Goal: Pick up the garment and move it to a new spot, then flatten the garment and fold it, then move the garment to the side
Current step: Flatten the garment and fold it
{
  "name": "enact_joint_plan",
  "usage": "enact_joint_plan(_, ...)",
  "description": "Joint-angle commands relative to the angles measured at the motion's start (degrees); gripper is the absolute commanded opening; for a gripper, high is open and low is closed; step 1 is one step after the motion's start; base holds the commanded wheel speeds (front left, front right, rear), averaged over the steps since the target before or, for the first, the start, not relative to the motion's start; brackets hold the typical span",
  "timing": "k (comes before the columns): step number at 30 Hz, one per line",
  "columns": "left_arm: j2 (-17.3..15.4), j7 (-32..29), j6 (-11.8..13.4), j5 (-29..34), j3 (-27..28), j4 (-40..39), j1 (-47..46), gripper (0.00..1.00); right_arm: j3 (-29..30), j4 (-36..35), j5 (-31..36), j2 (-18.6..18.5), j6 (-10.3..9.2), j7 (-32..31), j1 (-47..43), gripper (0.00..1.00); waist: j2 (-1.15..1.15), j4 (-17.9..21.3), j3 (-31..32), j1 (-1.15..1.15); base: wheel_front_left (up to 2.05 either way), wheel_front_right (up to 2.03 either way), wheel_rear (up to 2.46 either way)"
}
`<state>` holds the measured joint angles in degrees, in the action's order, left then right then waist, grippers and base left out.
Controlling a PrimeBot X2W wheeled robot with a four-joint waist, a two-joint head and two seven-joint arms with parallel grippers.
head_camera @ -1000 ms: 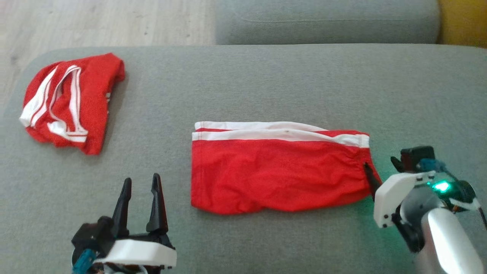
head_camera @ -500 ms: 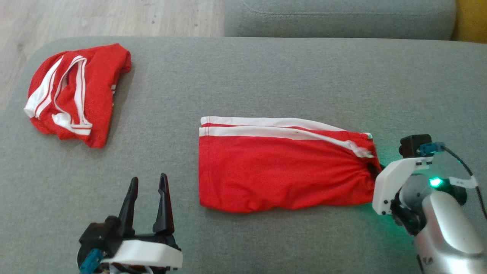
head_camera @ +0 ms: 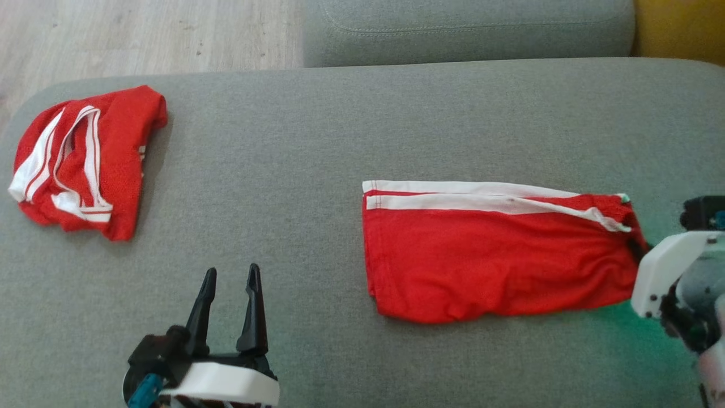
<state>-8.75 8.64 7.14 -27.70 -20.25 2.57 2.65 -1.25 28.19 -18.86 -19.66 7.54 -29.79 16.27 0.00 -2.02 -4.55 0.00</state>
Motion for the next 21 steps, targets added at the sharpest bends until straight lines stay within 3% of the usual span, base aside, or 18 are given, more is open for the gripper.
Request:
enact_joint_plan(1, -0.4, 0.2, 0.5, 0.1, 1.8, -2.0, -1.3, 1.00, -1.3, -3.1, -0.9, -1.0, -0.05, -0.1, 0.2, 0.00, 0.00, 0.2, 0.1, 0.00, 0.00, 0.00, 0.00)
enact_joint_plan(11, -0.5, -0.6, 0.5, 0.0, 0.6, -1.7, -1.2, 1.00, -11.1, -19.1, -11.2, 6.2, -0.05, -1.9, -1.3, 0.00, 0.00, 0.1, 0.7, 0.00, 0.00, 0.00, 0.00)
enact_joint_plan(15, -0.5, -0.5, 0.6, -0.1, 0.5, -1.7, -1.3, 1.00, -14.2, -19.6, -11.8, 10.4, -0.05, -1.9, -0.3, 0.00, 0.00, -1.2, 0.5, 0.00, 0.00, 0.00, 0.00)
enact_joint_plan(21, -0.4, -0.4, 0.5, -0.2, 0.1, -1.5, -1.9, 1.00, -17.0, -14.7, -9.9, 14.7, -0.05, -0.3, 1.8, 0.00, 0.00, -3.6, -0.2, 0.00, 0.00, 0.00, 0.00)
